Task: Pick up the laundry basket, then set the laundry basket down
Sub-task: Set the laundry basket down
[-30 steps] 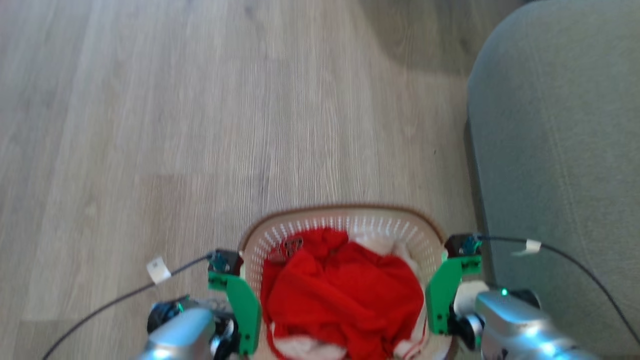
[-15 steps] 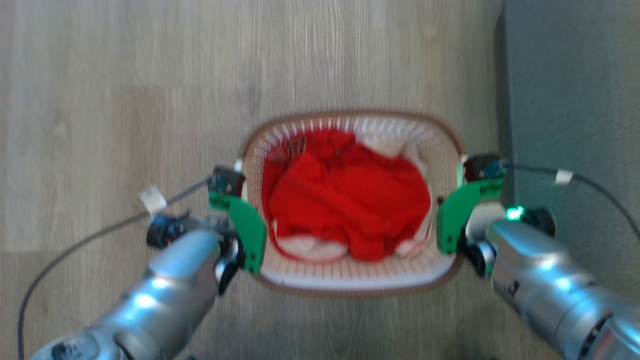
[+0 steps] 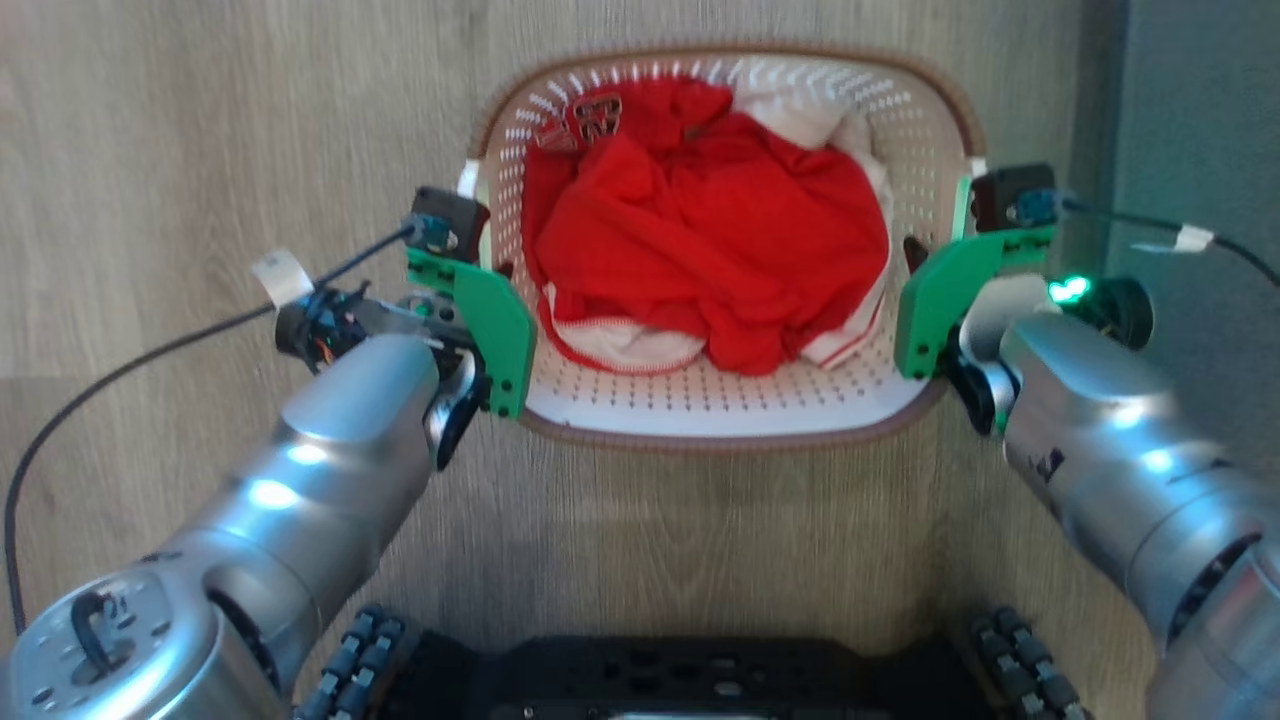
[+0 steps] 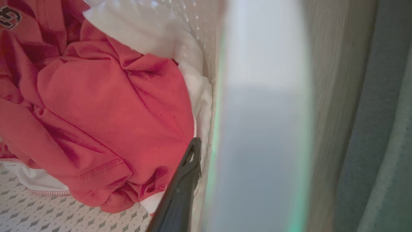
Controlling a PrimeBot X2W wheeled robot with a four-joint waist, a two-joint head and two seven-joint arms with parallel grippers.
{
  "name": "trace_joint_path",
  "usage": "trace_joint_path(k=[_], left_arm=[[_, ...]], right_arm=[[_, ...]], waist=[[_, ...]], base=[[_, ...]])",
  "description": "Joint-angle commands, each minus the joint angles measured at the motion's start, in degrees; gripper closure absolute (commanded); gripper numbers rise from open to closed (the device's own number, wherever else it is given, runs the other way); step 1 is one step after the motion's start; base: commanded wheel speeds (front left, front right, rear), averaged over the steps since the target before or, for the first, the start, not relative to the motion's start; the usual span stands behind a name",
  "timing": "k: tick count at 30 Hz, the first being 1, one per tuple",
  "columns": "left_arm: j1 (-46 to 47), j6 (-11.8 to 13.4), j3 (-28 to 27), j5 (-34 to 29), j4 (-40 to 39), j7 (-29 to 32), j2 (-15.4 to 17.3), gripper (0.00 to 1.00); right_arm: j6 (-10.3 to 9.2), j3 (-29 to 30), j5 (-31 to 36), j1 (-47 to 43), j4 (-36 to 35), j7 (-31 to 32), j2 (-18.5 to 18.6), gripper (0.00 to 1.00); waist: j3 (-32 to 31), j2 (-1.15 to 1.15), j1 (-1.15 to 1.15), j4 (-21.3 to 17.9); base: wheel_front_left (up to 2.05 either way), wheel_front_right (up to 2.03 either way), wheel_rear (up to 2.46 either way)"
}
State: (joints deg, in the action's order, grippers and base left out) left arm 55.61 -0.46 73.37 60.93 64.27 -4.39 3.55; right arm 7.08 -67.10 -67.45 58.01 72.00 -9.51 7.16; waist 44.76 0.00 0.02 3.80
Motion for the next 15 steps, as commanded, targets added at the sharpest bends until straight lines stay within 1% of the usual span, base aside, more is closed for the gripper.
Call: trace_joint_path(k=[1,6,15], left_arm=[[1.1,-0.5,-0.1,-0.8,-1.5,-1.0,-0.7,1.0],[2.7,-0.2,-0.1,-1.5,-0.8,-1.4,-0.7,1.0],[4.0,0.2,0.0,-1.8,-0.7,-1.7,-0.7,1.0]], right_arm=[[0.41,-1.2,1.4,-0.6,-0.7,-0.8,-1.6,1.0],[0.41,-1.5,1.7,1.2,-0.2,-1.0,-2.3,1.0],[0.41,-2.1,2.0,2.4,0.5,-1.5,-2.4,1.0]], waist=[[3.0,0.0,-0.02,-0.5],[5.6,0.0,-0.02,-0.8],[7.8,0.0,-0.02,-0.7]], base=[[0.0,0.0,0.0],[0.0,0.0,0.0],[0.0,0.0,0.0]])
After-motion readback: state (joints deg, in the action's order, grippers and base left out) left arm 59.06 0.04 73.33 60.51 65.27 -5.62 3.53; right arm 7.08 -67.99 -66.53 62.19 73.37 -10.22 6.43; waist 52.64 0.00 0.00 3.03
